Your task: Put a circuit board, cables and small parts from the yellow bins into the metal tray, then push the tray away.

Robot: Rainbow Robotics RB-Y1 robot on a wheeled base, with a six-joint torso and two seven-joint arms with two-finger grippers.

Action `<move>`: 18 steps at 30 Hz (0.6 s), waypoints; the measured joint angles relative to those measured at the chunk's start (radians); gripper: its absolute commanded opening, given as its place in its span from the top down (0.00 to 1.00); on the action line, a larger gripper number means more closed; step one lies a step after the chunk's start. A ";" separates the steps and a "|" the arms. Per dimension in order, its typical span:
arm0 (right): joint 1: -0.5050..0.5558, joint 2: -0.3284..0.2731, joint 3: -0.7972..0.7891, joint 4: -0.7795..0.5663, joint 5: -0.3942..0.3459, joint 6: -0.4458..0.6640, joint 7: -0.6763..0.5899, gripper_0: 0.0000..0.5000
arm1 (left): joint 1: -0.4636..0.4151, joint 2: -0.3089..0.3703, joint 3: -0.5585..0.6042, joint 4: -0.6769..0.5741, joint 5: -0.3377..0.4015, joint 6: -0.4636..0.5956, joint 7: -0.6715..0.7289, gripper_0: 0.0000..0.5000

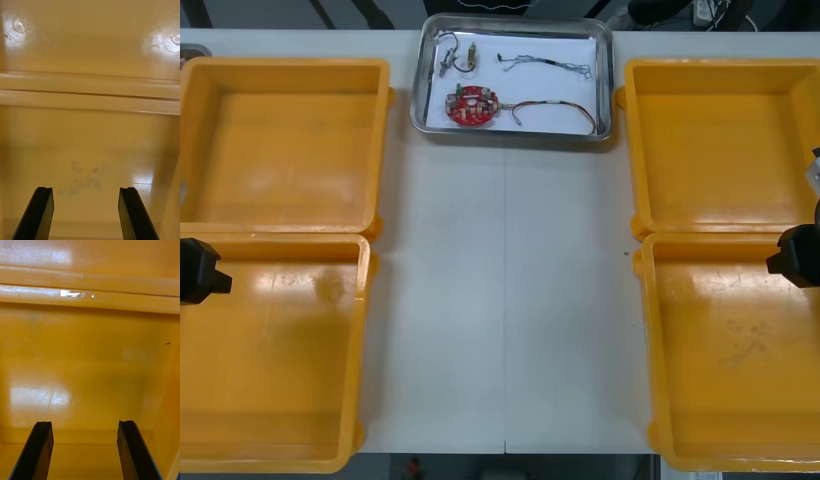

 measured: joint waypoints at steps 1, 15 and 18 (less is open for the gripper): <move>0.000 0.000 -0.003 0.001 -0.001 0.000 0.000 0.00 | 0.000 0.000 0.000 0.000 0.000 0.000 0.000 0.00; 0.000 0.000 -0.008 0.003 -0.001 0.000 0.000 0.00 | 0.000 0.000 0.000 0.000 0.000 0.000 0.000 0.00; 0.000 0.000 -0.008 0.003 -0.001 0.000 0.000 0.00 | 0.000 0.000 0.000 0.000 0.000 0.000 0.000 0.00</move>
